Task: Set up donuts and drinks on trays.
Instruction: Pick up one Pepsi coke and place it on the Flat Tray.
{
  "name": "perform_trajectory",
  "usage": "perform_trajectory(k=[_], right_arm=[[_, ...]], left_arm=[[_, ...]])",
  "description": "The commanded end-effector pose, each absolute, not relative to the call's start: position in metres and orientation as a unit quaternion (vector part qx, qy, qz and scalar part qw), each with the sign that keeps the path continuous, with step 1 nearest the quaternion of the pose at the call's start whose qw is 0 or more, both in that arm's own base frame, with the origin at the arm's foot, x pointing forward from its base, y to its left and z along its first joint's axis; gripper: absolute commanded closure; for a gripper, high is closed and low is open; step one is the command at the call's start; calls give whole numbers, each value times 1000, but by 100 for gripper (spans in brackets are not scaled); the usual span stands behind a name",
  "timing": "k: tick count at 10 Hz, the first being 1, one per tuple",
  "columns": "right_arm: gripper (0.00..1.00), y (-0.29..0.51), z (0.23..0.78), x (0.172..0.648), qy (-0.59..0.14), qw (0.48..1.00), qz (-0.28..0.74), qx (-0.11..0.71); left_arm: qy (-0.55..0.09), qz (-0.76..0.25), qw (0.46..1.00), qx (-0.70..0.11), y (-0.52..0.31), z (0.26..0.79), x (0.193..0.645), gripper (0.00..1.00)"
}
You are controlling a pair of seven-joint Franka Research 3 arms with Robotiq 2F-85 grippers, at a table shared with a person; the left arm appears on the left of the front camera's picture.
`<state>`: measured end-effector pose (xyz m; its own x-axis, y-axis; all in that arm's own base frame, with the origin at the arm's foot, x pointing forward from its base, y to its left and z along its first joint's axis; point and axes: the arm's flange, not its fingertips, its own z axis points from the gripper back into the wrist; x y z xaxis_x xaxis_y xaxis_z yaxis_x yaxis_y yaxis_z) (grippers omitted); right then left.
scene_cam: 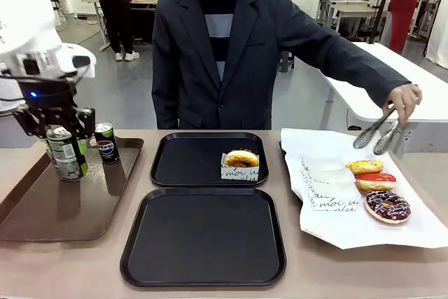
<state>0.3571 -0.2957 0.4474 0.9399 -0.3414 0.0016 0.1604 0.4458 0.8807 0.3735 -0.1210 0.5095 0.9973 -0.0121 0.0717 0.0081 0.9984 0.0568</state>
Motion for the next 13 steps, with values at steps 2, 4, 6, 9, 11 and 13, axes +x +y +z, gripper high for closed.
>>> perform_trajectory(k=[2, 4, 6, 9, 11, 13], right_arm=[[0, -295, 448, 355, -93, 843, -146, 509], [0, -295, 448, 355, -93, 843, -146, 509], [0, -295, 448, 355, -93, 843, -146, 509], [0, -295, 448, 355, -93, 843, -146, 509], [0, -295, 448, 355, -93, 843, -146, 509], [0, -295, 448, 355, -93, 843, -146, 509]], left_arm=[[-64, 58, 995, 59, -105, 529, 363, 100], [-44, -4, 999, 31, -120, 528, 357, 100], [-44, -4, 999, 31, -120, 528, 357, 100], [-37, 5, 999, 39, -119, 524, 356, 42], [-40, -63, 996, 56, -179, 517, 372, 42], [-33, -89, 994, 57, -211, 512, 381, 42]])
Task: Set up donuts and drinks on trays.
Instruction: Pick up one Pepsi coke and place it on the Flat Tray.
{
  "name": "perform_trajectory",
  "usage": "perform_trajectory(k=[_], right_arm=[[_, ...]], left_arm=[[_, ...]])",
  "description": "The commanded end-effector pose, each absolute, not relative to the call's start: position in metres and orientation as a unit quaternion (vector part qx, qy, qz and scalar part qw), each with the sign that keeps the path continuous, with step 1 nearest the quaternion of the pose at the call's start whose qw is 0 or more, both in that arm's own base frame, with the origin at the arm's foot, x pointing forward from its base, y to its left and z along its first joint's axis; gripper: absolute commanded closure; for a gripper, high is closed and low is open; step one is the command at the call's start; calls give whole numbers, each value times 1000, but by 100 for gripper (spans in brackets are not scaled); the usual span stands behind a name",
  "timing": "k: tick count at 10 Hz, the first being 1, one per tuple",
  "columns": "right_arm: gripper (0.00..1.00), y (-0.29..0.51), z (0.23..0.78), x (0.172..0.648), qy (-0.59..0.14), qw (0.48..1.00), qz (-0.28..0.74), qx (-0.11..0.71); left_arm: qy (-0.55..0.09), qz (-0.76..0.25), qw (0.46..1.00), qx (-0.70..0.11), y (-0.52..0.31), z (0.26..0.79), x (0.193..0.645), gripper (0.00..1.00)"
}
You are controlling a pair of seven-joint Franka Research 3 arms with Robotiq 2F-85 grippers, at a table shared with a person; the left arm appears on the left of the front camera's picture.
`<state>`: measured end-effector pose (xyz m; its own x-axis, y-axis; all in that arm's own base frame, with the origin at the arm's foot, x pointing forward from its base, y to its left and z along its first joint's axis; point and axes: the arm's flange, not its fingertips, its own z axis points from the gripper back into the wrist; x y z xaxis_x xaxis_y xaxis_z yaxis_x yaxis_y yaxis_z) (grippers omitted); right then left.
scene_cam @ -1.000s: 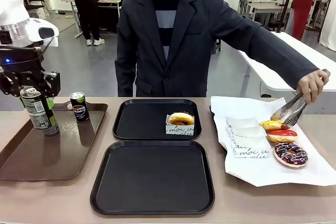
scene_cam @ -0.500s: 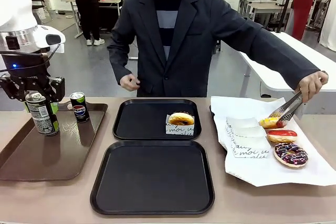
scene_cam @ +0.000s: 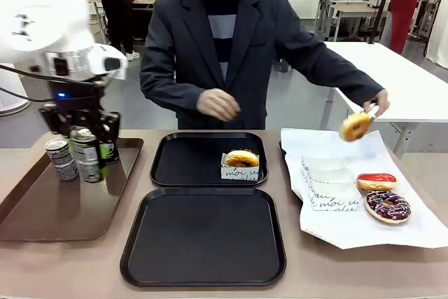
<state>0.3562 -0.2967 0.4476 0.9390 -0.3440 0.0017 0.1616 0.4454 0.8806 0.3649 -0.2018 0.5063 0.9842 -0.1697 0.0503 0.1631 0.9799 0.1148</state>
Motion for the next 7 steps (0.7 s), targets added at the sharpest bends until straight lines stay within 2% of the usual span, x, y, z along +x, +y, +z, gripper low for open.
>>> perform_trajectory(k=[1, 3, 4, 5, 7], right_arm=[[0, -295, 448, 355, -93, 843, -146, 509], [0, -295, 448, 355, -93, 843, -146, 509], [0, -295, 448, 355, -93, 843, -146, 509], [0, -295, 448, 355, -93, 843, -146, 509], [0, -295, 448, 355, -93, 843, -146, 509]], left_arm=[[-20, -102, 993, 52, -223, 505, 386, 42], [-2, -126, 991, 52, -241, 494, 392, 42], [29, -133, 990, 33, -239, 494, 386, 42], [-3, -119, 992, 50, -239, 487, 386, 42], [-3, -119, 992, 50, -239, 487, 386, 42]])
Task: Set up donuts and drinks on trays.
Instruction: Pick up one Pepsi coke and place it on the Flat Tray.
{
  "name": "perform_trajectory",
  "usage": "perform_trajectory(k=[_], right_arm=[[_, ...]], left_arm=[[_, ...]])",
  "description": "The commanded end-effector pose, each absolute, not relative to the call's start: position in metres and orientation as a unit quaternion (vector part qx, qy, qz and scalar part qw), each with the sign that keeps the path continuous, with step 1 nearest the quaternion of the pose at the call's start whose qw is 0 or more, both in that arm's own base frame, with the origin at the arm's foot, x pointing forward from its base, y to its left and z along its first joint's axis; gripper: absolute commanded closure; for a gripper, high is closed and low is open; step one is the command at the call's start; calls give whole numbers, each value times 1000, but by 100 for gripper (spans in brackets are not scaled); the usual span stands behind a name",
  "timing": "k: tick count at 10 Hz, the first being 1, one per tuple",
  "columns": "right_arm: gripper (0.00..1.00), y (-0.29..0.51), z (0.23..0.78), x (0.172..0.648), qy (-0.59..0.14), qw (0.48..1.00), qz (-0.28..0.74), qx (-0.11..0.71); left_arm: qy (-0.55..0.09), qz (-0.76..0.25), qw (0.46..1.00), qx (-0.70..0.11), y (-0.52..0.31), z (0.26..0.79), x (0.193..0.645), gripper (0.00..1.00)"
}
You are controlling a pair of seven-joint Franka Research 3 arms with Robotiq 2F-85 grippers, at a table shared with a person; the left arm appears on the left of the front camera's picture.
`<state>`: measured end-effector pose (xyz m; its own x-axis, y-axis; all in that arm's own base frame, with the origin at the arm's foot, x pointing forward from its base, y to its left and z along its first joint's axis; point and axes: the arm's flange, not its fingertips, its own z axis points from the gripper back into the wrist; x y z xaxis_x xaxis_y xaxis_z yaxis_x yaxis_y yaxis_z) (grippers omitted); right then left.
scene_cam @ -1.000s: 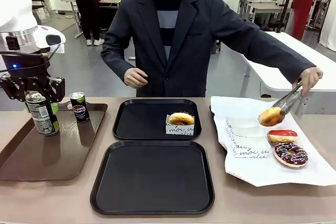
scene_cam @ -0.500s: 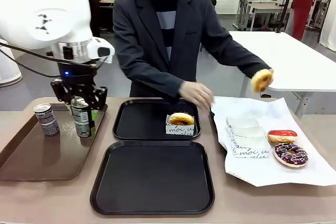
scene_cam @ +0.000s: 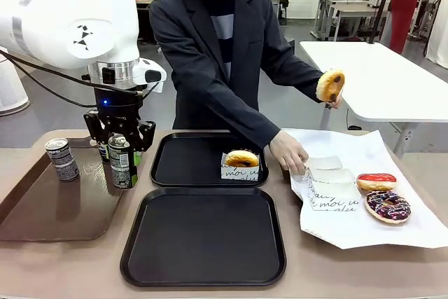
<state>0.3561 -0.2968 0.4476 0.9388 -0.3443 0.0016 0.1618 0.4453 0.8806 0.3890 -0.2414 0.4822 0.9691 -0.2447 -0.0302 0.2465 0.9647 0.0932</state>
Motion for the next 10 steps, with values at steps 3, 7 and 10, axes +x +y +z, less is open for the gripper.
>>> perform_trajectory(k=[3, 7, 10], right_arm=[[0, -295, 448, 355, -93, 843, -146, 509], [0, -295, 448, 355, -93, 843, -146, 509], [0, -295, 448, 355, -93, 843, -146, 509]], left_arm=[[-29, -153, 988, 20, -276, 473, 410, 42], [-4, -192, 981, 4, -293, 469, 415, 42], [-45, -224, 971, -66, -201, 545, 303, 42]])
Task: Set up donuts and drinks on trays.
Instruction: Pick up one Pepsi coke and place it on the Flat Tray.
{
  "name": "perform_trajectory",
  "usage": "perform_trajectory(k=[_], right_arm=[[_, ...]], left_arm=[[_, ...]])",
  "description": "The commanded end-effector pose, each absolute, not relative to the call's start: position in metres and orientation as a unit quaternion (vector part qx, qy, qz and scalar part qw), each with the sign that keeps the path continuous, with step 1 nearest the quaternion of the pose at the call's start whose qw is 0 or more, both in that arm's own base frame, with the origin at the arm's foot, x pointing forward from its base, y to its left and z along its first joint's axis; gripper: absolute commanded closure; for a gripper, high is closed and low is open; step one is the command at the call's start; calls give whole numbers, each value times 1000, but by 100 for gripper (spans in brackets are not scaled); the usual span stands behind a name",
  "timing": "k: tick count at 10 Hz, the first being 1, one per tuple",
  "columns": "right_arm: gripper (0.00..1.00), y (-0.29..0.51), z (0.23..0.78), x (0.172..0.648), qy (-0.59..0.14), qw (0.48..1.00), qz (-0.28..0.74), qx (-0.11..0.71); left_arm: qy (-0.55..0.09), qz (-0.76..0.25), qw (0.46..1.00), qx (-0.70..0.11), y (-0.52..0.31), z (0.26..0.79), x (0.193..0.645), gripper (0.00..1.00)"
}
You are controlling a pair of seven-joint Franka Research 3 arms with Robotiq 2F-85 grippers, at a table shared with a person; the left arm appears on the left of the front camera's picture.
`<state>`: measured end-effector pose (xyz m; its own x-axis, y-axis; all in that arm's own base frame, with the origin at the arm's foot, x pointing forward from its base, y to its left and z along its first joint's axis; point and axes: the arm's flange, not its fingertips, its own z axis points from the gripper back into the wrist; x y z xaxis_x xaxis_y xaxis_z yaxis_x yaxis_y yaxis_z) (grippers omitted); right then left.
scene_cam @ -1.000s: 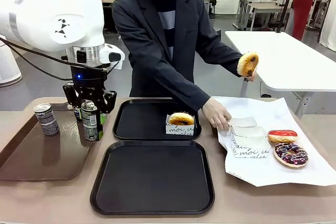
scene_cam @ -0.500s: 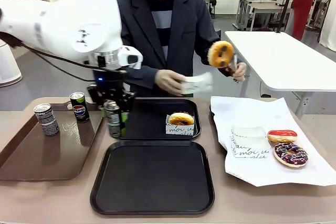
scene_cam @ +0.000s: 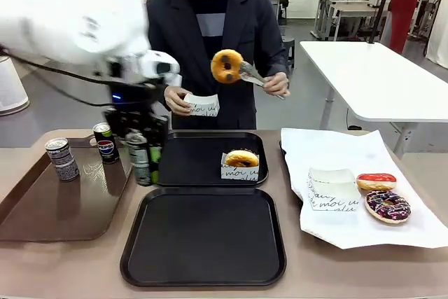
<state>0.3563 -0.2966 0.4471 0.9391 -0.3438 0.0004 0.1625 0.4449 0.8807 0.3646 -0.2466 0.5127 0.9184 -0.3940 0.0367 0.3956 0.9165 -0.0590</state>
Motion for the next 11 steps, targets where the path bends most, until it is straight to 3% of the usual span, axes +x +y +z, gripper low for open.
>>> perform_trajectory(k=[1, 8, 11], right_arm=[[0, -295, 448, 355, -93, 843, -146, 509], [0, -295, 448, 355, -93, 843, -146, 509], [0, -295, 448, 355, -93, 843, -146, 509]], left_arm=[[-72, -236, 967, -59, -200, 548, 283, 42], [-80, -209, 973, -51, -203, 537, 304, 42], [-92, -150, 984, 0, -245, 512, 383, 42]])
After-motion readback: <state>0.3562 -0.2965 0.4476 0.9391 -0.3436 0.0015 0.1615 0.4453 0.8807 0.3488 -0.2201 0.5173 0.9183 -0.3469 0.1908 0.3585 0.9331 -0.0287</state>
